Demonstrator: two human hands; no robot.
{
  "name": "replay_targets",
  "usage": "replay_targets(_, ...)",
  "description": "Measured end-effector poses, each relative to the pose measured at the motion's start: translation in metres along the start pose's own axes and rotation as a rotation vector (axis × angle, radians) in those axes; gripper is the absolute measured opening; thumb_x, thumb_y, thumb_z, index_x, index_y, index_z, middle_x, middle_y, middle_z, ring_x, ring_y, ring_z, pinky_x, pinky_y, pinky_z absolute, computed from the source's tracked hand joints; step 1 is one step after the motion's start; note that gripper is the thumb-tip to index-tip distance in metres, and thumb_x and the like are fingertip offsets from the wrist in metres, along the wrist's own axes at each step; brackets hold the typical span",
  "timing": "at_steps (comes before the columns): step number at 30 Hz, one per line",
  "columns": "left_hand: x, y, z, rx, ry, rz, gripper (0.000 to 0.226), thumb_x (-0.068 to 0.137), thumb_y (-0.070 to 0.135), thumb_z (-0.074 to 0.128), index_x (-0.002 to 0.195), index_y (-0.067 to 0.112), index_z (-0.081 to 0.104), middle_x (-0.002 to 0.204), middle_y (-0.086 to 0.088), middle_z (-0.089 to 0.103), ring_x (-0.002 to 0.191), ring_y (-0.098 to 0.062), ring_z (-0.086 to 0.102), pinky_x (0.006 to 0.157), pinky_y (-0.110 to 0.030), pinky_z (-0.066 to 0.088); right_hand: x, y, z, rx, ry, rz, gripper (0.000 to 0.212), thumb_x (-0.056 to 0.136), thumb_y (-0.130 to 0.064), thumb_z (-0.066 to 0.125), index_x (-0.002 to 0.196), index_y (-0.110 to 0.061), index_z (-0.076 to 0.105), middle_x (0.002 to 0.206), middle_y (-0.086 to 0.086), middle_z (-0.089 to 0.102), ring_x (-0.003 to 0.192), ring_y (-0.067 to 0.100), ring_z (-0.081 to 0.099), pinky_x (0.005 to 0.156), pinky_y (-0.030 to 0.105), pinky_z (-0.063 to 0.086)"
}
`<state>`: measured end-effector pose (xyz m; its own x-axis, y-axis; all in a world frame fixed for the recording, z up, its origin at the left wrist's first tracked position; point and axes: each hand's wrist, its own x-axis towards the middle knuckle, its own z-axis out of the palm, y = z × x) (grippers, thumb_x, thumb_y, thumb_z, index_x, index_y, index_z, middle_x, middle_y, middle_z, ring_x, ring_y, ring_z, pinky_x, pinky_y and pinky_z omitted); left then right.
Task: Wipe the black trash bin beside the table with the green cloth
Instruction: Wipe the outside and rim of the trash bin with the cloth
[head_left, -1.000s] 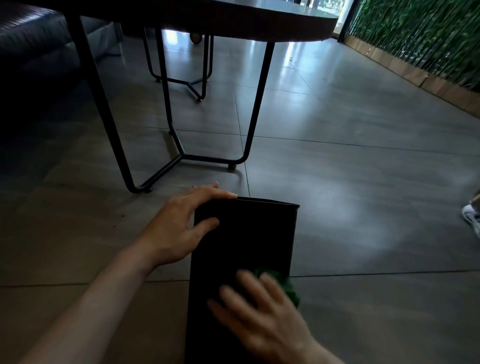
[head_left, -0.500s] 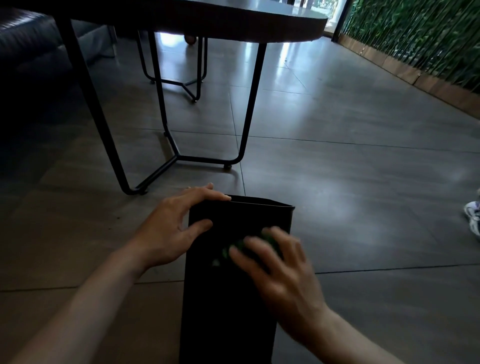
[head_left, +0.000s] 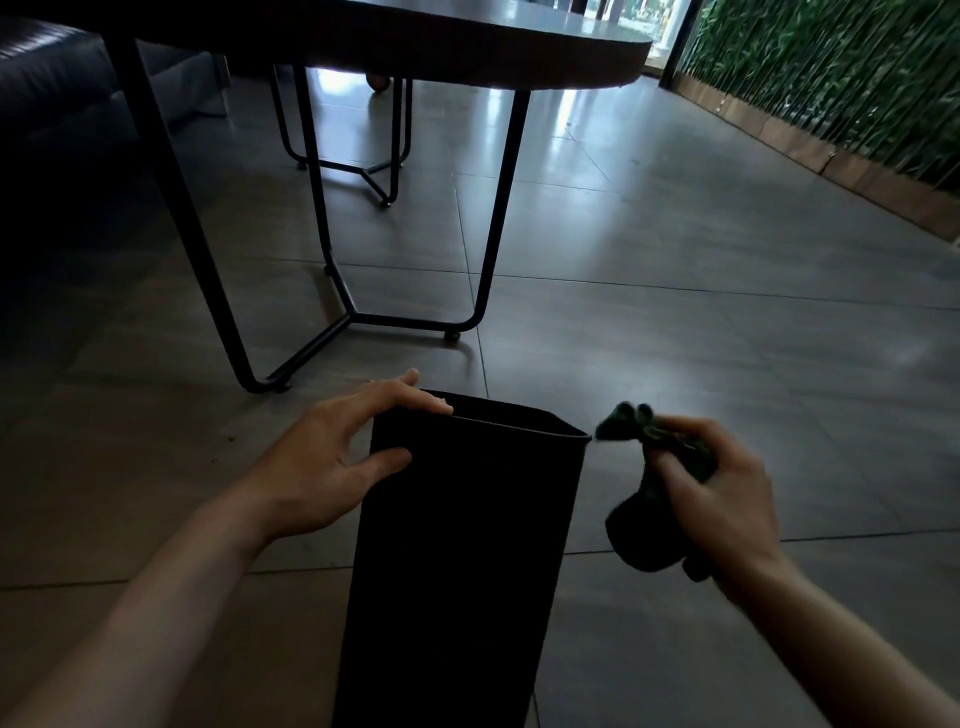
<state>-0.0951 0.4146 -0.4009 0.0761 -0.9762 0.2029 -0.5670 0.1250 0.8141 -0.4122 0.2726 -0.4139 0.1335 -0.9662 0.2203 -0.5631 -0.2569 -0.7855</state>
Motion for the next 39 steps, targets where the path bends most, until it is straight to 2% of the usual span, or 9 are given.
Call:
replay_targets(3, -0.003, -0.001, -0.007, -0.038, -0.052, -0.02, 0.05, 0.089, -0.001, 0.068, 0.118, 0.039, 0.063, 0.139, 0.027, 0.057, 0.144, 0.007, 0.03, 0.114, -0.027, 0.024, 0.022, 0.008, 0.002, 0.278, -0.206, 0.535, 0.028, 0.094, -0.01, 0.071, 0.115, -0.029, 0.071, 0.1, 0.014, 0.073, 0.077, 0.027, 0.071, 0.059, 0.032, 0.06)
replay_targets(6, -0.011, -0.004, -0.018, -0.073, -0.007, -0.062, 0.046, 0.088, -0.004, 0.067, 0.115, 0.033, 0.066, 0.142, 0.024, 0.055, 0.141, 0.005, 0.037, 0.115, -0.031, 0.027, 0.025, 0.022, 0.016, 0.29, -0.289, 0.664, 0.033, 0.093, -0.007, 0.071, 0.122, -0.022, 0.069, 0.093, 0.014, 0.071, 0.076, 0.028, 0.07, 0.049, 0.026, 0.056)
replay_targets(14, -0.028, -0.015, -0.031, -0.094, 0.206, -0.196, 0.041, 0.09, -0.012, 0.058, 0.104, 0.025, 0.066, 0.145, 0.016, 0.051, 0.134, 0.004, 0.047, 0.107, -0.029, 0.04, 0.033, 0.03, 0.047, 0.367, -0.385, 0.72, 0.026, 0.094, -0.014, 0.069, 0.119, -0.008, 0.072, 0.108, 0.019, 0.075, 0.09, 0.035, 0.071, 0.079, 0.04, 0.059)
replay_targets(19, -0.025, -0.021, -0.026, -0.063, 0.339, -0.361, 0.035, 0.103, 0.004, 0.038, 0.105, 0.028, 0.063, 0.118, 0.005, 0.068, 0.113, -0.015, 0.064, 0.098, -0.045, 0.052, 0.017, 0.017, 0.049, 0.477, -0.674, 0.812, 0.037, 0.094, -0.042, 0.068, 0.106, -0.009, 0.079, 0.096, 0.019, 0.077, 0.073, 0.031, 0.075, 0.06, 0.035, 0.061)
replay_targets(23, -0.023, -0.019, -0.024, -0.205, 0.41, -0.448, 0.037, 0.108, 0.019, 0.034, 0.113, 0.04, 0.065, 0.115, 0.014, 0.065, 0.108, -0.006, 0.06, 0.084, -0.028, 0.048, 0.005, 0.014, 0.057, 0.54, -0.789, 0.766, 0.04, 0.09, -0.049, 0.069, 0.11, -0.016, 0.08, 0.112, 0.017, 0.077, 0.09, 0.033, 0.076, 0.07, 0.038, 0.061)
replay_targets(25, -0.022, -0.017, -0.022, -0.296, 0.462, -0.503, 0.033, 0.108, 0.028, 0.037, 0.126, 0.043, 0.059, 0.12, 0.02, 0.062, 0.107, 0.003, 0.058, 0.09, -0.024, 0.047, 0.001, 0.014, 0.056, 0.549, -0.805, 0.742, 0.04, 0.089, -0.047, 0.071, 0.112, -0.015, 0.079, 0.114, 0.018, 0.076, 0.093, 0.034, 0.075, 0.075, 0.039, 0.061)
replay_targets(28, -0.018, -0.021, -0.014, -0.309, 0.487, -0.628, 0.039, 0.107, 0.04, 0.033, 0.139, 0.027, 0.05, 0.133, 0.003, 0.058, 0.125, -0.018, 0.054, 0.112, -0.039, 0.039, -0.002, 0.015, 0.055, 0.535, -0.81, 0.729, 0.041, 0.083, -0.042, 0.076, 0.109, -0.01, 0.079, 0.11, 0.021, 0.076, 0.089, 0.035, 0.075, 0.072, 0.039, 0.061)
replay_targets(34, -0.011, -0.029, -0.014, -0.268, 0.477, -0.725, 0.041, 0.104, 0.053, 0.032, 0.117, 0.021, 0.055, 0.125, -0.012, 0.059, 0.121, -0.032, 0.055, 0.109, -0.052, 0.041, 0.001, 0.013, 0.05, 0.503, -0.719, 0.656, 0.018, 0.093, -0.025, 0.069, 0.103, -0.015, 0.081, 0.106, 0.019, 0.077, 0.084, 0.033, 0.077, 0.064, 0.034, 0.061)
replay_targets(39, 0.0, -0.023, -0.005, -0.53, 0.426, -0.727, 0.046, 0.103, 0.053, 0.035, 0.108, 0.028, 0.074, 0.103, 0.006, 0.077, 0.098, -0.011, 0.068, 0.078, -0.031, 0.047, 0.014, 0.003, 0.043, 0.489, -0.58, 0.59, 0.02, 0.095, -0.022, 0.07, 0.112, -0.013, 0.075, 0.099, 0.014, 0.08, 0.086, 0.034, 0.077, 0.059, 0.033, 0.061)
